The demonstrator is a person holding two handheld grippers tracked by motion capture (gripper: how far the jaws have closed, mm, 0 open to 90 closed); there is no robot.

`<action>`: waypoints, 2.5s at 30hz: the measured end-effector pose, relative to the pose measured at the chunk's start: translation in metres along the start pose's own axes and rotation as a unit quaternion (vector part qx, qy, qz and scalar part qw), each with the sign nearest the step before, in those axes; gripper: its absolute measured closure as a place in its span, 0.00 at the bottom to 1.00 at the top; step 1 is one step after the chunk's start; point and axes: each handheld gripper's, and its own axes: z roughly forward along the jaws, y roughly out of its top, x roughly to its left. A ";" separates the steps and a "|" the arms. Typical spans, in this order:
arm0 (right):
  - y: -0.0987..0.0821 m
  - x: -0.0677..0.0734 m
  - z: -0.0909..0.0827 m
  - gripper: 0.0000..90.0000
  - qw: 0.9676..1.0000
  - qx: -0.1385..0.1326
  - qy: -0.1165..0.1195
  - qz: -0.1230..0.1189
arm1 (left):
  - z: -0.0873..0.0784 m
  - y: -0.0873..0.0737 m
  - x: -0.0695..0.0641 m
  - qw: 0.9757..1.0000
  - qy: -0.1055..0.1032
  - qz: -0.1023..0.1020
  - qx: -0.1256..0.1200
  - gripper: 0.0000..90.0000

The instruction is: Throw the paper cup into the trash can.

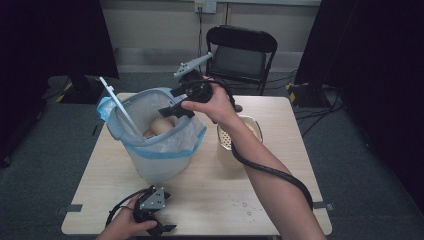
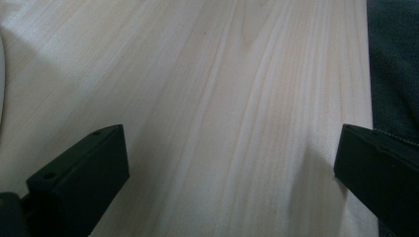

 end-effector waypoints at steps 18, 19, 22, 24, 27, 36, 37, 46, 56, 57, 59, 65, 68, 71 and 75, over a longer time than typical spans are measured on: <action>-0.042 -0.002 -0.055 0.16 0.999 0.013 -0.038 0.008 | 0.001 0.000 0.000 1.000 0.000 0.001 -0.006 0.00; -0.044 -0.002 -0.057 0.16 0.999 0.012 -0.038 0.009 | 0.001 0.000 0.000 1.000 0.000 0.001 -0.006 0.00; -0.050 -0.001 -0.062 0.16 0.999 0.015 -0.036 0.010 | 0.001 0.000 0.000 1.000 0.000 0.002 -0.007 0.00; -0.054 -0.001 -0.064 0.16 0.999 0.013 -0.035 0.011 | 0.001 0.000 0.000 1.000 0.000 0.002 -0.007 0.00; -0.062 0.001 -0.068 0.16 0.999 0.015 -0.035 0.009 | 0.001 -0.001 0.000 1.000 0.000 0.001 -0.009 0.00; -0.082 0.003 -0.078 0.16 0.999 0.015 -0.034 0.018 | 0.001 -0.001 0.000 1.000 0.000 0.000 -0.007 0.00; -0.083 0.003 -0.078 0.16 0.999 0.016 -0.034 0.018 | 0.001 -0.001 0.000 1.000 0.000 0.000 -0.009 0.00; -0.099 0.008 -0.082 0.16 0.999 0.022 -0.031 0.015 | 0.001 -0.001 0.000 1.000 0.000 0.001 -0.006 0.00; -0.122 0.013 -0.091 0.16 0.999 0.022 -0.037 0.024 | 0.001 -0.001 0.000 1.000 0.001 0.000 -0.009 0.00; -0.124 0.014 -0.092 0.16 0.999 0.022 -0.037 0.025 | 0.001 -0.001 0.000 1.000 0.001 0.001 -0.010 0.00; -0.130 0.016 -0.093 0.16 0.999 0.021 -0.037 0.026 | 0.001 -0.001 0.000 1.000 0.001 0.000 -0.011 0.00; -0.147 0.020 -0.092 0.16 0.999 0.031 -0.031 0.025 | 0.001 -0.001 0.000 1.000 0.000 -0.003 -0.007 0.00; -0.156 0.021 -0.092 0.16 0.999 0.033 -0.029 0.028 | 0.001 -0.001 0.000 1.000 0.000 -0.004 -0.009 0.00; -0.163 0.023 -0.092 0.16 0.999 0.030 -0.026 0.032 | 0.002 -0.001 0.000 1.000 -0.001 -0.004 -0.011 0.00; -0.170 0.027 -0.093 0.16 0.999 0.035 -0.023 0.031 | 0.001 -0.001 0.000 1.000 0.000 -0.004 -0.010 0.00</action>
